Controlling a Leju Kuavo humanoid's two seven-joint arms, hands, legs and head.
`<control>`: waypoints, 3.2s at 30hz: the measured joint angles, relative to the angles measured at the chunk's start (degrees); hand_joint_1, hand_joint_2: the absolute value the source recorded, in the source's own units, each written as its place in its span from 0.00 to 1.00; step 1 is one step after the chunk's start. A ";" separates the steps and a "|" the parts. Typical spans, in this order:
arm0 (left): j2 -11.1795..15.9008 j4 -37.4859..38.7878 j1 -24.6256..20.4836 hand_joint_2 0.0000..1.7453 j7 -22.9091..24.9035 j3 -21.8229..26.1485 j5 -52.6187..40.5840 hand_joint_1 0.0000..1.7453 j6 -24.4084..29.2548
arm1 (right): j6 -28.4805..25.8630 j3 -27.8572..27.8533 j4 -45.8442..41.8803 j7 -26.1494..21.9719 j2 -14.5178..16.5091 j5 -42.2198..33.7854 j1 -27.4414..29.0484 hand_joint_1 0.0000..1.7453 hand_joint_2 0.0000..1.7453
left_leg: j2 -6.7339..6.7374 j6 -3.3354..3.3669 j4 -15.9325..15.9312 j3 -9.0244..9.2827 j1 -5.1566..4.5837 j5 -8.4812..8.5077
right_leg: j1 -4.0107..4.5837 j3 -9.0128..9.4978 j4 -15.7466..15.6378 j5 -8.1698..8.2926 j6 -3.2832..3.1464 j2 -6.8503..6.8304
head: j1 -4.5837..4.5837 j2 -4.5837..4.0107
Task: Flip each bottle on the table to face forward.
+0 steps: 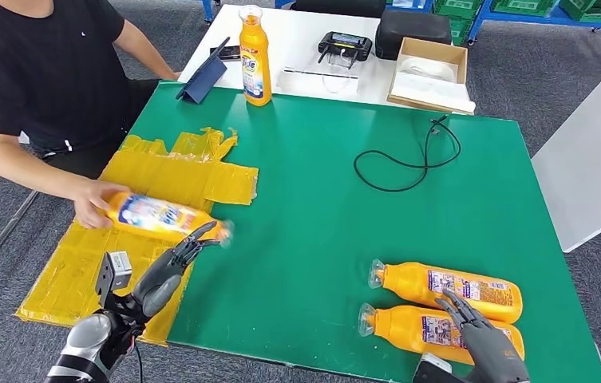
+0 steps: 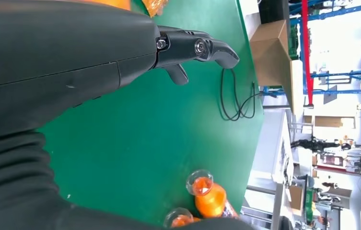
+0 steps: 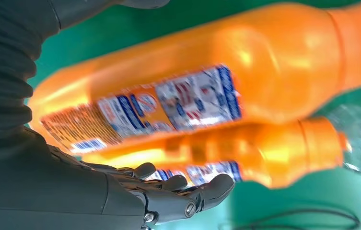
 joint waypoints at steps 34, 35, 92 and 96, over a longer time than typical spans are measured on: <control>-1.16 0.76 -3.03 0.00 2.95 0.02 4.77 0.00 -0.28 | 0.94 -0.16 2.65 9.68 -7.23 8.59 4.68 0.00 1.00 | 0.02 0.01 0.00 -0.02 -0.01 -0.01 | 0.00 -0.02 -0.01 0.01 0.01 0.01 | 0.00 0.00; -1.20 0.91 -3.21 0.00 2.97 0.02 4.81 0.00 -0.29 | 0.97 -0.16 2.93 9.74 -7.25 8.66 4.67 0.00 1.00 | 0.03 0.01 0.00 -0.02 -0.01 -0.01 | 0.00 -0.02 -0.01 0.01 0.01 0.01 | 0.00 0.00; -15.78 -21.27 6.21 1.00 16.64 -10.88 5.16 0.00 13.82 | -0.17 8.39 -8.56 -3.38 32.32 3.38 -8.08 1.00 1.00 | 0.09 -0.10 -0.02 -0.01 0.05 -0.05 | 0.06 -0.01 0.04 -0.04 -0.10 0.12 | -0.11 0.00; -16.56 -21.66 6.55 1.00 17.89 -12.66 10.91 0.00 13.40 | -0.55 12.35 -6.67 -0.53 32.48 2.25 -9.21 1.00 1.00 | 0.09 -0.10 -0.02 -0.03 0.05 -0.06 | 0.05 -0.03 0.04 -0.05 -0.09 0.11 | -0.12 0.00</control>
